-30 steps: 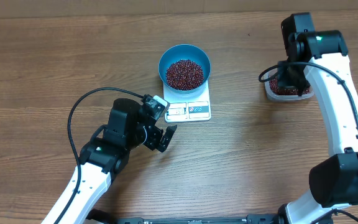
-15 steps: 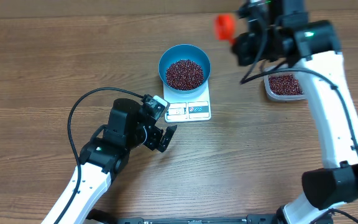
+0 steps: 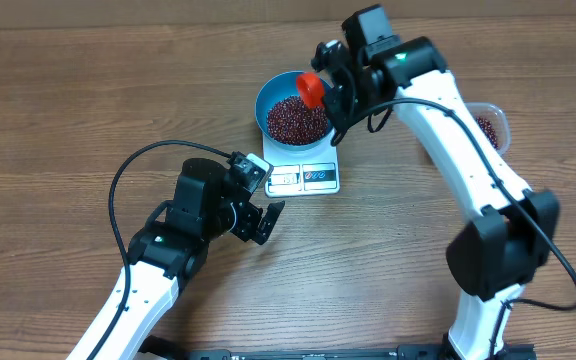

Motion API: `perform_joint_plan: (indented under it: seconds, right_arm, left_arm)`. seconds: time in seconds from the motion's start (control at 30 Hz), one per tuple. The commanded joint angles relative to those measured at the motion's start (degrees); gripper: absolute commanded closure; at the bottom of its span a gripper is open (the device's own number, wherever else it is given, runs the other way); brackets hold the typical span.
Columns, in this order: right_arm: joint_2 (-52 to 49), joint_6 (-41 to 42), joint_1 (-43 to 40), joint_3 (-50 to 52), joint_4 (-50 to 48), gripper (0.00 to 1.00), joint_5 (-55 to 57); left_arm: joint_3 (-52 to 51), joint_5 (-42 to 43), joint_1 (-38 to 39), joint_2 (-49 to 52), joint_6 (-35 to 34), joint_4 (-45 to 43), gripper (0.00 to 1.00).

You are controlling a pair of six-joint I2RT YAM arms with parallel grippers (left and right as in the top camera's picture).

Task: Scoop item into bowl and weigh 150g on scale
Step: 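Carry the empty scoop left back over the blue bowl, then dip the scoop into the blue bowl and scoop out beans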

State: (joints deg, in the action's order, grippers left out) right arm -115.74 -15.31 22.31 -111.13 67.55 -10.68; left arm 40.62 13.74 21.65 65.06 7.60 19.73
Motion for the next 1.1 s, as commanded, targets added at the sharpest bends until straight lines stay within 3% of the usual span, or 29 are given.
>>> perform_joint_plan:
  seconds: [0.0, 0.23, 1.07]
  right_arm:
    - [-2.2, -1.3, 1.2, 0.2, -0.2, 0.96, 3.1]
    - [-4.6, -1.3, 1.9, 0.3, -0.5, 0.96, 7.2]
    - [-6.9, -1.3, 3.3, 0.3, -1.7, 0.96, 5.4]
  left_arm:
    - [1.2, 0.7, -0.3, 0.2, -0.5, 0.0, 0.0]
    - [1.2, 0.7, -0.3, 0.2, -0.5, 0.0, 0.0]
    - [1.2, 0.7, -0.3, 0.2, -0.5, 0.0, 0.0]
